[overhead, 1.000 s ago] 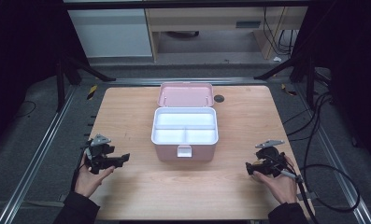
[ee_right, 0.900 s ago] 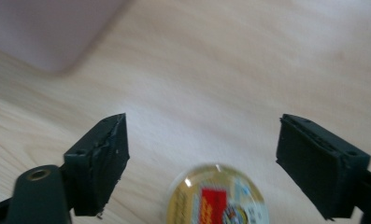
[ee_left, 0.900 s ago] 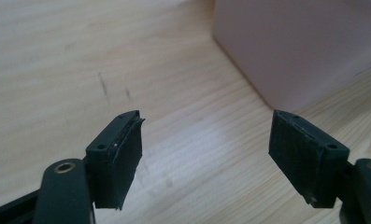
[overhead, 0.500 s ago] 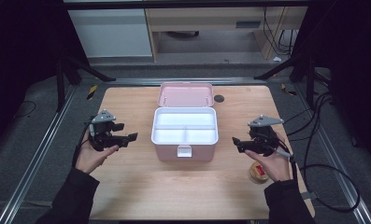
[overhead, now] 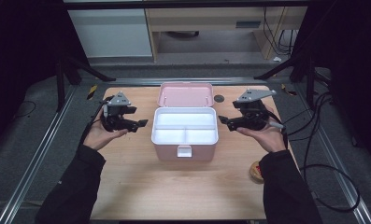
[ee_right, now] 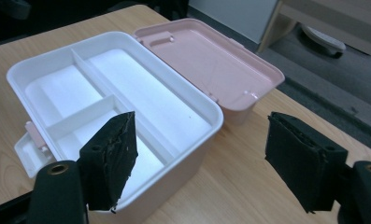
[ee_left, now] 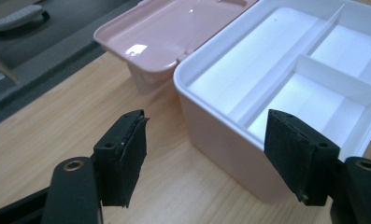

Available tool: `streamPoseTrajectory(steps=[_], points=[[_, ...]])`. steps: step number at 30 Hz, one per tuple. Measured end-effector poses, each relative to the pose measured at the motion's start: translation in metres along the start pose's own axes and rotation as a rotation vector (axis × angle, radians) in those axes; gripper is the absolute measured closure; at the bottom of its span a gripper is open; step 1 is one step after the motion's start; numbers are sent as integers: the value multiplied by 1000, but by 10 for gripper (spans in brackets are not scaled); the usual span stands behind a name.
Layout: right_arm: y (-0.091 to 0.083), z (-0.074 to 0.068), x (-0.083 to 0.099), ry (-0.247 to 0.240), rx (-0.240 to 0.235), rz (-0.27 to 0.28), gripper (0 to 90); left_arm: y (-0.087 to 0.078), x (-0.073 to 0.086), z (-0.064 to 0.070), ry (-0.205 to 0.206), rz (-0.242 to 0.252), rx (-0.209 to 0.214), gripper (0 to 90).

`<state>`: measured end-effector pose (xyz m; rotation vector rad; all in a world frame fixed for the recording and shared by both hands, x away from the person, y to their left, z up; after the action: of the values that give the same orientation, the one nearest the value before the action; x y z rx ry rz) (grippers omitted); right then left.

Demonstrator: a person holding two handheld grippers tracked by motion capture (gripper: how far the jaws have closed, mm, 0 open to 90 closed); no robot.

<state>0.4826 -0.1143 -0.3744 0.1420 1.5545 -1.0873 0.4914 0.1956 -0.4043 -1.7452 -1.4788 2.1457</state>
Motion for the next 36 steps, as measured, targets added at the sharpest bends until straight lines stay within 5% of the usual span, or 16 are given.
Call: streamPoseTrajectory(steps=[1, 11, 18, 23, 26, 36], points=[[5, 0, -8, -45, -14, -16, 257, 1, -4, 0, 19, -9, 7, 307], [25, -2, -20, -135, -120, -65, 265, 9, -32, 2, 119, -46, 89, 307], [43, -5, -13, -186, -188, -122, 298, 28, -32, 6, 167, -93, 130, 329], [50, -4, -6, -216, -216, -159, 338, 41, -32, 14, 246, -156, 154, 347], [53, -4, -4, -235, -230, -164, 370, 45, -36, 20, 261, -151, 181, 365], [68, -13, 0, -296, -287, -217, 503, 65, -35, 23, 328, -247, 190, 418]])
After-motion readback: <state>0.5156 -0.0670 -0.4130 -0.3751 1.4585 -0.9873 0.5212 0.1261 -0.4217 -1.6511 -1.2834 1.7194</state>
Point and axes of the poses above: each handheld gripper's, and its own axes: y roughly forward along the jaws, x roughly out of its underside, z roughly to its right, the point moved 9 cm from there along y, roughly forward along the jaws, and after that the axes turned 1 degree about x, right-handed, at the moved point
